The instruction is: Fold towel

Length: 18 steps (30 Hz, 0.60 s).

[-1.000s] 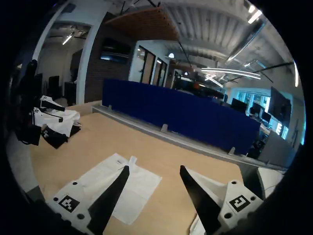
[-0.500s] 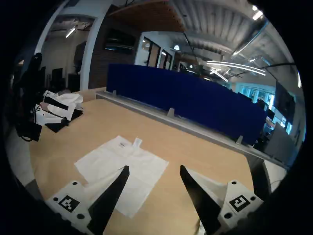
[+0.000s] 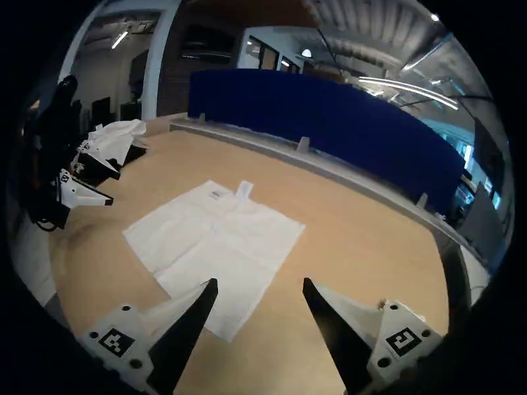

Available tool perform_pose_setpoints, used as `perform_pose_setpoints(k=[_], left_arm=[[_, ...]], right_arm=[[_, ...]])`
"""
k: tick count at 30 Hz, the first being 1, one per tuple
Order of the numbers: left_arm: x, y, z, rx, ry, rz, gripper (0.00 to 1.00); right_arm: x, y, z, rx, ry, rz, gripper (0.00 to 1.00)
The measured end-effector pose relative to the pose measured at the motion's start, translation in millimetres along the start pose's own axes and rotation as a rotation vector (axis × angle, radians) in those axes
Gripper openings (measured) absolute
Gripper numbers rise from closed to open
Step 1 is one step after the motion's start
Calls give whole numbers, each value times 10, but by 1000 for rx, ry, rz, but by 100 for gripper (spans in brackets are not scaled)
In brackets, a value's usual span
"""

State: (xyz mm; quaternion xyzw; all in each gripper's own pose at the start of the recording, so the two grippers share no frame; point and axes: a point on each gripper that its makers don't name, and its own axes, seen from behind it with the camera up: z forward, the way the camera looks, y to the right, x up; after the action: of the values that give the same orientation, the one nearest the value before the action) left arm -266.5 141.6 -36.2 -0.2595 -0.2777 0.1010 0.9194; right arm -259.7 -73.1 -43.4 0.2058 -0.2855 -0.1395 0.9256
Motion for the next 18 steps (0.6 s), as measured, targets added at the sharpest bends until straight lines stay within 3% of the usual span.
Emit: perform_pose_setpoints(k=[8, 18], left_arm=[[-268, 73, 168, -35, -72, -13, 93], [-435, 197, 376, -81, -134, 15, 93]], right_arm=[[-304, -81, 88, 28, -61, 18, 100], [-615, -220, 185, 65, -138, 55, 99]])
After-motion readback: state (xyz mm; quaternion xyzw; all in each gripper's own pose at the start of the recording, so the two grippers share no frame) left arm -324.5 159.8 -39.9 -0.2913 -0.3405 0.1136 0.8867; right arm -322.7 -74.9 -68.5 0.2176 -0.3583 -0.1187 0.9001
